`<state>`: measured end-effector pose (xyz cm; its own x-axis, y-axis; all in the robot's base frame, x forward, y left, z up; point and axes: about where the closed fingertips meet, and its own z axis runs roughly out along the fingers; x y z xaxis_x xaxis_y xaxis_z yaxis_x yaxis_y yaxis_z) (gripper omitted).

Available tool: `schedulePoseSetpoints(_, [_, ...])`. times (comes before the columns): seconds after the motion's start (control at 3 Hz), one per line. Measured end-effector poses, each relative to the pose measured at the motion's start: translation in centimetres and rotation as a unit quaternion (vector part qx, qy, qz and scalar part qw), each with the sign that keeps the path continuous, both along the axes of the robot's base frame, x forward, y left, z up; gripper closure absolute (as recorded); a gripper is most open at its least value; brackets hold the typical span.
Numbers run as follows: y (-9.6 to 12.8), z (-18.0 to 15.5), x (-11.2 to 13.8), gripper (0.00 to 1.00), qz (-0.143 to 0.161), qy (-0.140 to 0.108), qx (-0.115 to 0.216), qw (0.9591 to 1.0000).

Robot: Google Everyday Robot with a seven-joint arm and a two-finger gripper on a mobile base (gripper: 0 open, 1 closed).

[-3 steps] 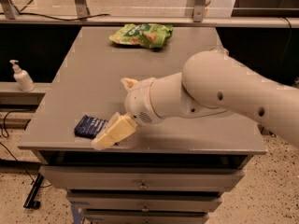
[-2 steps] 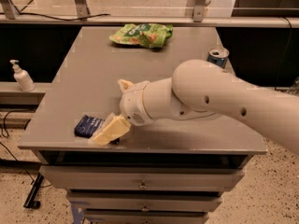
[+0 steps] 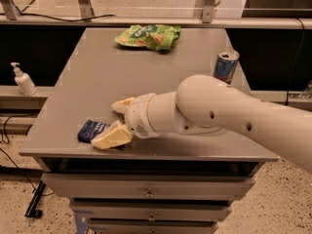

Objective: Move rxbar blueberry near green rice chip bag

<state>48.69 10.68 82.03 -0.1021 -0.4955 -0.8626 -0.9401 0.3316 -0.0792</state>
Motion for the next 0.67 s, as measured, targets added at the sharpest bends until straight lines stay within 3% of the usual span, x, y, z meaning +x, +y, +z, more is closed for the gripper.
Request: schedulePoseSetpoints(0.67, [-2.6,2.9,0.7,0.87,-0.033,-0.006,-0.005,0.9994])
